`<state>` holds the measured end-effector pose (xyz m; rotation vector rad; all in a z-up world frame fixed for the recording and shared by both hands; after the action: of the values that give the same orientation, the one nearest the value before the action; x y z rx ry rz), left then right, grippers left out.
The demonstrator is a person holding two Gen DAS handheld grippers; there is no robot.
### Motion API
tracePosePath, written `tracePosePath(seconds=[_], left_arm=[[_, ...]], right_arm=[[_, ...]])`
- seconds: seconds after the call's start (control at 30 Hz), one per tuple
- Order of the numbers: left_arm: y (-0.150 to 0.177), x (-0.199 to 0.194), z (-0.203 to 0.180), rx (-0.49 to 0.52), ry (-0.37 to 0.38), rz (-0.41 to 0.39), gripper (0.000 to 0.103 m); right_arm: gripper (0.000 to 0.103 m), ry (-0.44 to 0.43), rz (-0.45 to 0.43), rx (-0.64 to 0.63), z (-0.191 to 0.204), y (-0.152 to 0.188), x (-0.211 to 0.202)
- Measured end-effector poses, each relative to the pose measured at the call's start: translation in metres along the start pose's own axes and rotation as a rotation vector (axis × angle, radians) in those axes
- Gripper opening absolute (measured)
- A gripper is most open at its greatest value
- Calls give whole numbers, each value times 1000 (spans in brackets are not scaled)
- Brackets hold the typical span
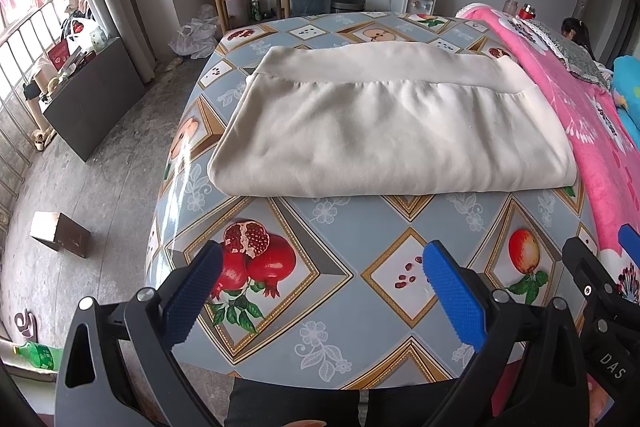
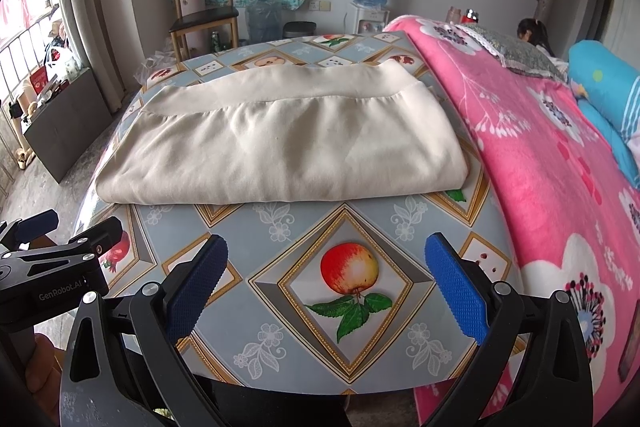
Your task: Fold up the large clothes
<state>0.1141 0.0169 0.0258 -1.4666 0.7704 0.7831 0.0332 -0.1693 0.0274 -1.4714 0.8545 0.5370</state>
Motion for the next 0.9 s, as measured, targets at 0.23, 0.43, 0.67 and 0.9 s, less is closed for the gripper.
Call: tracePosePath(seconds=[0.23,0.43,0.67,0.9], left_arm=[[0,0,1,-1,-1,0,98],[0,0,0,0,0,1,98],[0,0,1,0,0,0,98],[2,1,1,0,0,-1,98]], right_arm=[[96,0,0,0,-1,0,-1],[96,0,0,-1,-1,0,-1],[96,-2,0,-2,0,-1,0],[96,-1,-1,-4,-1,0,-1]])
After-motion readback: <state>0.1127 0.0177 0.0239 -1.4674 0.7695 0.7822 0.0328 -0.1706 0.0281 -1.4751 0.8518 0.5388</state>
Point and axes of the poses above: each gripper's, at about its wrist camera, not at the fingertips, and x roughly the way its jaws point, z to its left, y to its underside, the point moved 3 cm from there along x, roughly the way its jaws point, and after that the axes turned 3 degrees about -x, right-handed, at the moved point
